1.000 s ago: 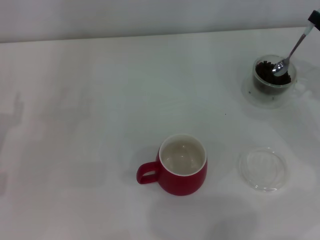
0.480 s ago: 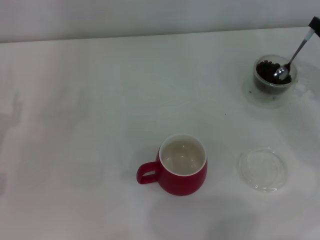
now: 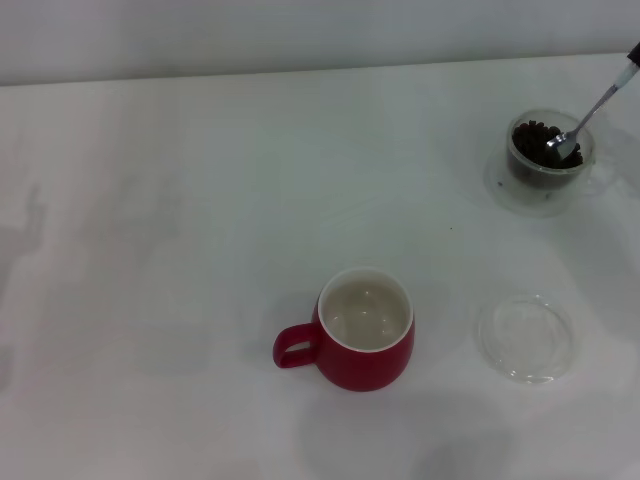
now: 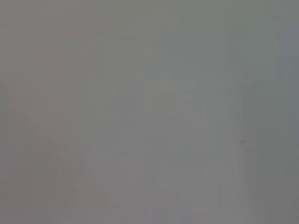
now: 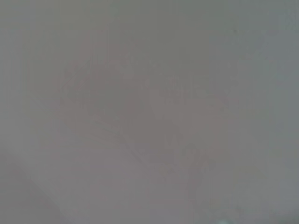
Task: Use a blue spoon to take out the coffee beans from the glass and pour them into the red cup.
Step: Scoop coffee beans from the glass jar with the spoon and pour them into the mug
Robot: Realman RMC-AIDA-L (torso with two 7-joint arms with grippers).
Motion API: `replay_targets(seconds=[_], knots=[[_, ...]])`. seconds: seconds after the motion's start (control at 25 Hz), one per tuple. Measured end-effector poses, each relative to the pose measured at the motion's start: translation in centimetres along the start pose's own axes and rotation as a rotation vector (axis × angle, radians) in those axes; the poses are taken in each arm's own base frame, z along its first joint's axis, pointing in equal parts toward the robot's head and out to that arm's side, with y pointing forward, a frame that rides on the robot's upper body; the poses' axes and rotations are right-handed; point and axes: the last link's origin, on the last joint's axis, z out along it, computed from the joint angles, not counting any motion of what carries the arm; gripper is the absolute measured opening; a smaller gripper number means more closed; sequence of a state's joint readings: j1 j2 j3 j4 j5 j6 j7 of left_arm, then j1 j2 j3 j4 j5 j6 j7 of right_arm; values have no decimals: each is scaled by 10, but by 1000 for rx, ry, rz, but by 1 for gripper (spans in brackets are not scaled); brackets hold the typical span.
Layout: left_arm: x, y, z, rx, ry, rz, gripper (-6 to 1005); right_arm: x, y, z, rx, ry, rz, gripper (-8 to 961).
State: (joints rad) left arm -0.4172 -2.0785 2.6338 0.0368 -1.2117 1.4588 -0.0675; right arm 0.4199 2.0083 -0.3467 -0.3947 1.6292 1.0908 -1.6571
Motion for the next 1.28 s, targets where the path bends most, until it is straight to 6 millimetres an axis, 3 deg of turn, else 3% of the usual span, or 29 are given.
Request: replay_targets(seconds=[0.36, 0.8, 1.28], knots=[[0, 0, -1, 1, -1, 0, 563, 8, -1, 2, 19, 15, 36, 144], [-1, -1, -2, 3, -4, 0, 564, 11, -16, -4, 105, -18, 238, 144], [-1, -2, -3, 3, -7, 2, 565, 13, -13, -6, 83, -45, 370, 144]])
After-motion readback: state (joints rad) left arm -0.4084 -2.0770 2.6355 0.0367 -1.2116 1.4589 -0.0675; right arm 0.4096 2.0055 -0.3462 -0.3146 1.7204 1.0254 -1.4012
